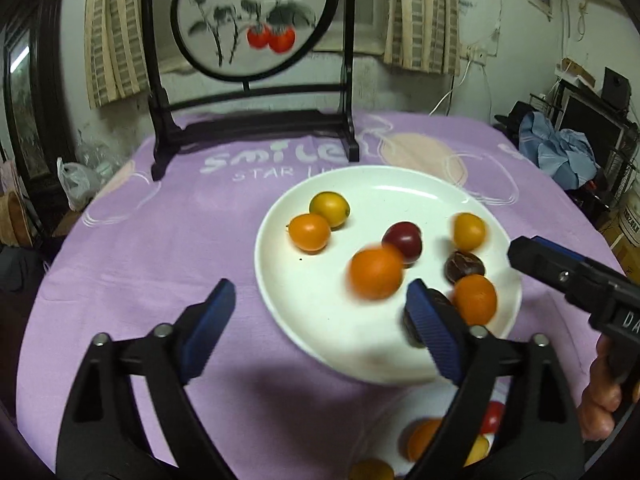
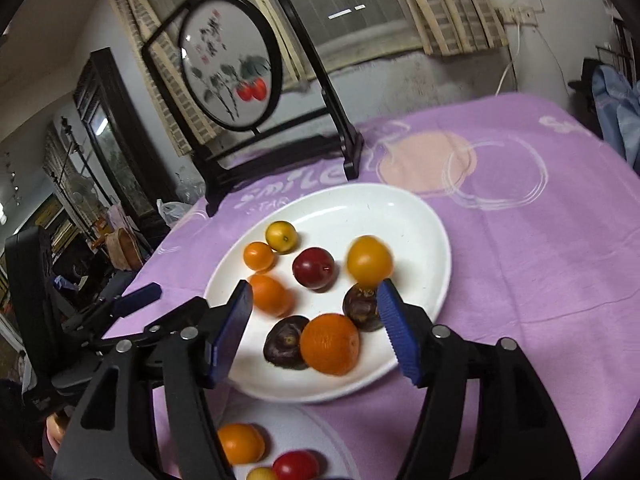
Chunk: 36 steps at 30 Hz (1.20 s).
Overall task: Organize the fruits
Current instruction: 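Place both fruits on the white oval plate and open both tools, then grasp the dark brown wrinkled fruit with the right tool while the left tool grasps a mandarin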
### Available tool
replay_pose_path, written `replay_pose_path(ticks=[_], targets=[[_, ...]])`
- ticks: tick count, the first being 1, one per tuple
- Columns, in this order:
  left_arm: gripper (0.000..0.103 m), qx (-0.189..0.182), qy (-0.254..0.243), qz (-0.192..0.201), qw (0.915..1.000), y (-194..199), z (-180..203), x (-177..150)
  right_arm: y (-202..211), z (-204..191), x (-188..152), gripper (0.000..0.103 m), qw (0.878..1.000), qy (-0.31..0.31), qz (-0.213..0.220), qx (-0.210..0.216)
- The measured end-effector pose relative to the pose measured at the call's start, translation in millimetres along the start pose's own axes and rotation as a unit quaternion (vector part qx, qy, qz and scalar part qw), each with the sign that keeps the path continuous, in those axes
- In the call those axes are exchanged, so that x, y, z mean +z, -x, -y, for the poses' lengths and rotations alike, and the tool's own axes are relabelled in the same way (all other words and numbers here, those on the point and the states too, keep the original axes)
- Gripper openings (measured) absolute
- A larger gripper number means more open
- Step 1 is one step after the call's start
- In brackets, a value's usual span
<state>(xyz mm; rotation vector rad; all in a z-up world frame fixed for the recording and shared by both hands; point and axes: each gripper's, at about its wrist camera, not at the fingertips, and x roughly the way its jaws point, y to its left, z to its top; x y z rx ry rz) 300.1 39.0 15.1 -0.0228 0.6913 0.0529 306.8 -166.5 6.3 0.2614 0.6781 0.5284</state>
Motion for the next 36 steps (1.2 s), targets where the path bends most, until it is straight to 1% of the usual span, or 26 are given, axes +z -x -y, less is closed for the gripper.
replay_pose_path(ticks=[1,4,7,9,10,13,15,17,18,21,23,26,31,33,36], targets=[[0.099,0.001,0.003,0.003,1.0000,6.0,-2.0,-3.8,3.6,0.0,-0.9,0.065,1.000,0.003,0.001,0.000],[0.100,0.009,-0.003,0.002,1.0000,16.3,-6.6,-16.0,17.8,0.1,-12.0,0.065,1.000,0.017,-0.006,-0.001],[0.100,0.020,-0.004,-0.005,0.9998,23.5,-13.7,-27.8,29.3,-1.9,-29.2,0.065,0.998,0.050,-0.029,-0.007],[0.100,0.021,0.006,-0.010,0.9997,26.6,-19.9,-35.2,35.2,-1.0,-42.4,0.065,0.997,0.058,-0.047,-0.019],[0.100,0.019,0.016,-0.019,0.9995,28.1,-24.3,-39.4,36.5,0.1,-49.6,0.065,0.996,0.060,-0.065,-0.023],[0.100,0.002,0.044,-0.032,0.9985,31.0,-36.6,-48.5,37.6,0.1,-64.3,0.065,0.993,0.071,-0.095,-0.028],[0.100,0.011,0.052,-0.032,0.9981,33.0,-41.8,-52.2,34.8,-5.6,-74.9,0.065,0.987,0.108,-0.115,-0.041],[0.100,0.025,0.058,-0.028,0.9976,34.4,-46.4,-54.2,27.4,-12.4,-84.4,0.065,0.976,0.155,-0.140,-0.057],[0.100,0.028,0.062,-0.030,0.9973,33.9,-48.9,-54.2,24.4,-13.6,-87.6,0.065,0.973,0.167,-0.150,-0.061],[0.100,0.024,0.078,-0.038,0.9960,32.5,-54.6,-56.6,24.9,-18.2,-93.3,0.064,0.968,0.187,-0.160,-0.050],[0.100,0.018,0.087,-0.043,0.9951,32.3,-58.4,-57.6,28.9,-23.1,-95.4,0.064,0.964,0.207,-0.158,-0.048],[0.100,0.012,0.095,-0.043,0.9944,33.4,-61.3,-58.7,33.9,-27.6,-97.7,0.063,0.962,0.221,-0.156,-0.038],[0.100,0.012,0.091,-0.040,0.9950,34.0,-60.1,-59.0,31.8,-31.0,-103.8,0.054,0.956,0.235,-0.172,-0.035],[0.100,0.011,0.090,-0.041,0.9951,34.2,-59.0,-59.0,27.9,-30.2,-104.8,0.052,0.955,0.234,-0.178,-0.037],[0.100,0.011,0.086,-0.040,0.9954,34.7,-57.7,-59.5,23.0,-28.5,-105.8,0.052,0.954,0.233,-0.184,-0.043]])
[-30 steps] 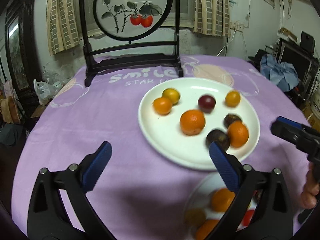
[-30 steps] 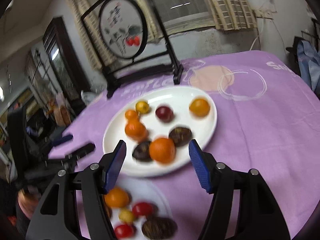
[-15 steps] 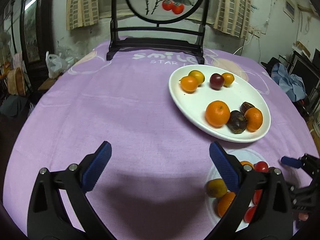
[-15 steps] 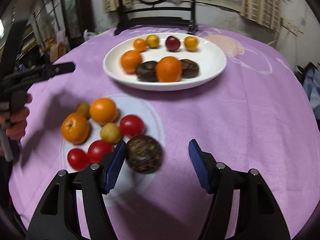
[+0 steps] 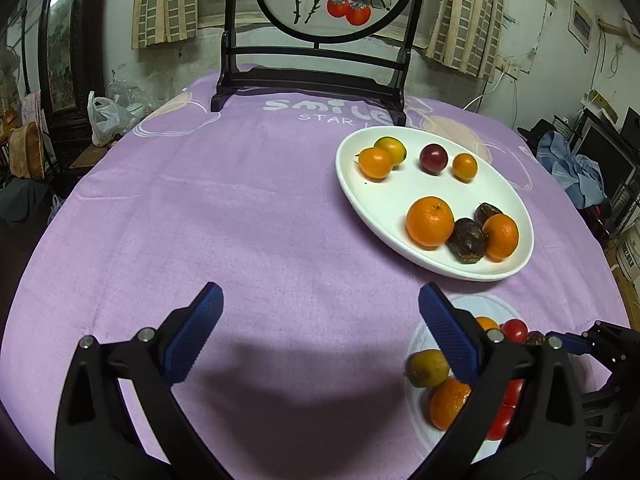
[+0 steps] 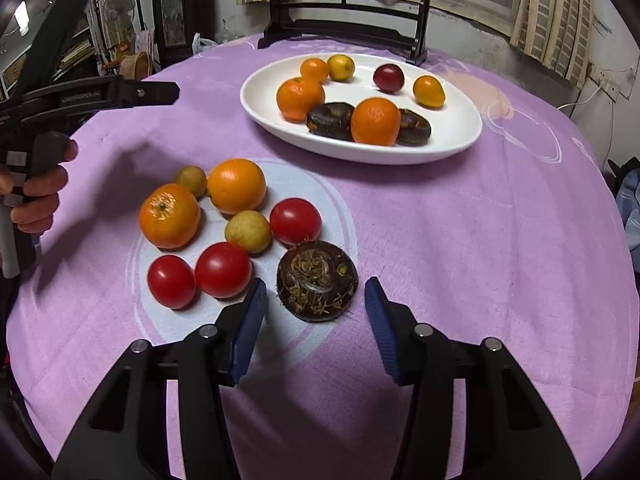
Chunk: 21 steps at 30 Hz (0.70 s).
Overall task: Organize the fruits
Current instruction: 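Grasp the dark brown wrinkled fruit with the right tool while the left tool grasps a mandarin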
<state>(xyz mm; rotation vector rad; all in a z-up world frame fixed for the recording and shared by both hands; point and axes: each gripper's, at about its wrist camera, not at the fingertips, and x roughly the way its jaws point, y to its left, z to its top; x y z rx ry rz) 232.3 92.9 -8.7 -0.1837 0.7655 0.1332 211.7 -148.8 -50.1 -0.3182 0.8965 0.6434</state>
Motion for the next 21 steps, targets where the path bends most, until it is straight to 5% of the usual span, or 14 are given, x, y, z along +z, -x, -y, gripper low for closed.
replay_pose_path(ticks=[13,16,21], targets=[[0.100,-0.021,-0.019,-0.014,0.9995,1.8,5.8,-6.7,-4.7,-0.5,0.3,0.043,1.000,-0.011,0.008,0.004],[0.100,-0.090,-0.053,-0.030,0.9941,7.0,16.7,-14.9,-2.1,9.8,1.3,0.043,0.999,-0.048,0.013,0.015],[0.096,-0.125,-0.174,-0.003,0.9766,27.9,51.3,-43.3,-2.6,26.6,1.0,0.043,0.994,-0.103,0.005,0.043]])
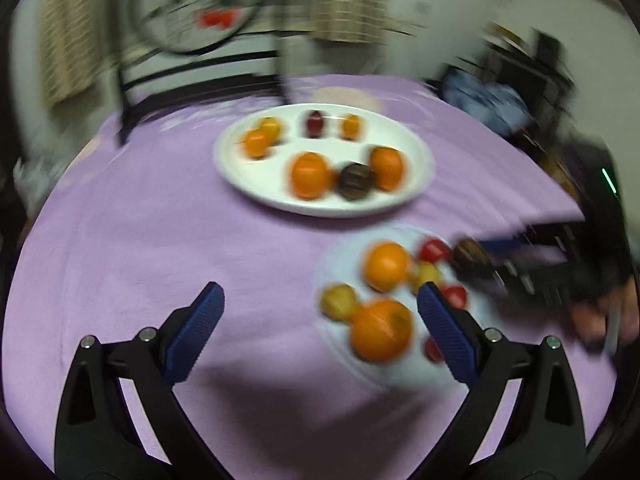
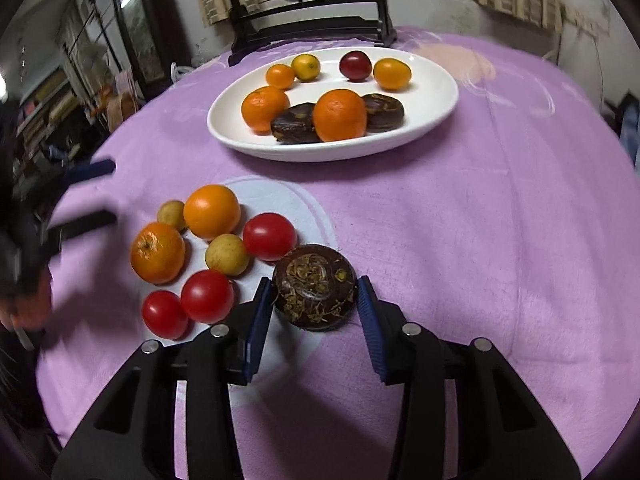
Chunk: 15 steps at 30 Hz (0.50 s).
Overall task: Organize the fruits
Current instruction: 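Grasp the dark brown wrinkled fruit with the right tool while the left tool grasps a mandarin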
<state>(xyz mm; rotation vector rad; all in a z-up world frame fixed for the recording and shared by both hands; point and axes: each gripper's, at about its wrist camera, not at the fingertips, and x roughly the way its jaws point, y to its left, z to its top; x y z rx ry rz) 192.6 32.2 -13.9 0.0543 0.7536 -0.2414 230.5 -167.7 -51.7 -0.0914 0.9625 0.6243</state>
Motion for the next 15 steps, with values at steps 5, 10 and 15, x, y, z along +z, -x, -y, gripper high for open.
replay_pose_path(ticks=[5,10,15], targets=[[0.072,-0.011,-0.081,-0.014,0.9965,-2.9,30.6,-22.0,1.3,-0.5,-0.4,0.043,1.000,-0.008,-0.002,0.007],[0.053,-0.023,-0.086,-0.033,0.9955,-10.7,34.1,-25.0,1.9,1.9,0.1,0.043,1.000,-0.014,-0.002,0.010],[0.045,-0.032,-0.085,-0.046,0.9948,-16.5,34.1,-25.0,2.1,2.3,-0.2,0.043,1.000,-0.014,-0.002,0.009]])
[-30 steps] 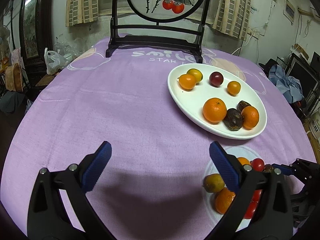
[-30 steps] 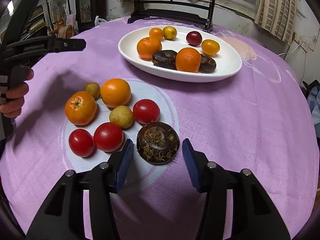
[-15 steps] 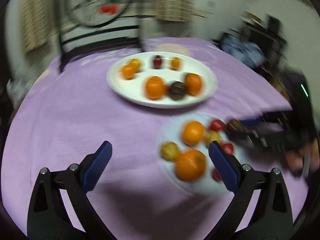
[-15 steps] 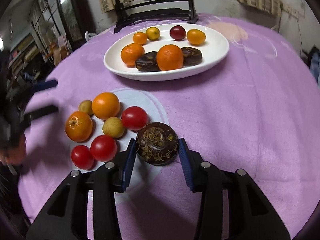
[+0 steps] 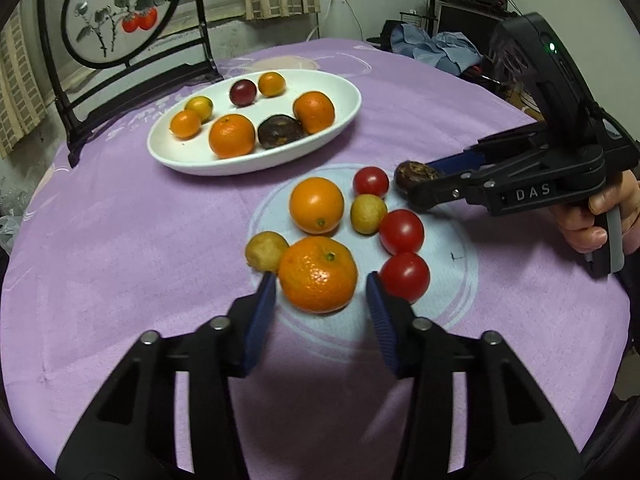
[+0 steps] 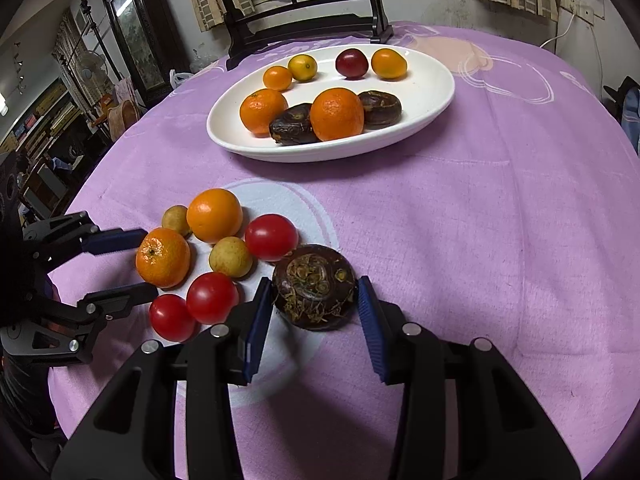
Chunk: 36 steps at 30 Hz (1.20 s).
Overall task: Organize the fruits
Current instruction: 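Grasp the dark brown wrinkled fruit with the right tool while the left tool grasps a mandarin, then carry both fruits onto the white oval plate and open both tools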
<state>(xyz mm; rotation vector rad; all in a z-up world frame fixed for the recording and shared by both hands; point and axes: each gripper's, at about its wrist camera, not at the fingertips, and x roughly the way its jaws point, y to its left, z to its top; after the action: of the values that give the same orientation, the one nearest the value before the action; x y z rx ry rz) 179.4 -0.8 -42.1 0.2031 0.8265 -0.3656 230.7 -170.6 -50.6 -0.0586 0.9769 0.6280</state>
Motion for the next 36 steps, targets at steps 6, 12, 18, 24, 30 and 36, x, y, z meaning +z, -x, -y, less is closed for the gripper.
replay_pose_path(ticks=[6,12,18,24,30,36], targets=[[0.042,0.019,-0.023,0.005,0.9996,-4.7,7.1,3.1,-0.1,-1.0,-0.1,0.043,1.000,0.001,0.001,-0.003],[0.046,0.040,-0.042,-0.002,0.9983,-16.1,12.5,7.9,-0.8,-3.3,0.4,0.043,1.000,0.004,0.002,-0.008],[0.045,0.037,-0.037,-0.002,0.9986,-19.3,9.5,9.8,-0.9,-4.0,0.3,0.043,1.000,0.005,0.002,-0.010],[0.044,0.040,-0.033,0.000,0.9987,-16.1,9.0,8.3,1.2,-2.8,-0.3,0.043,1.000,0.005,0.003,-0.004],[0.044,0.016,0.003,0.039,0.9991,10.3,1.3,7.8,15.1,-9.8,-3.0,0.043,0.999,0.013,0.025,0.019],[0.044,-0.028,0.074,0.062,0.9949,18.2,-24.2,28.1,28.3,-18.9,6.2,0.043,0.995,0.018,0.081,0.050]])
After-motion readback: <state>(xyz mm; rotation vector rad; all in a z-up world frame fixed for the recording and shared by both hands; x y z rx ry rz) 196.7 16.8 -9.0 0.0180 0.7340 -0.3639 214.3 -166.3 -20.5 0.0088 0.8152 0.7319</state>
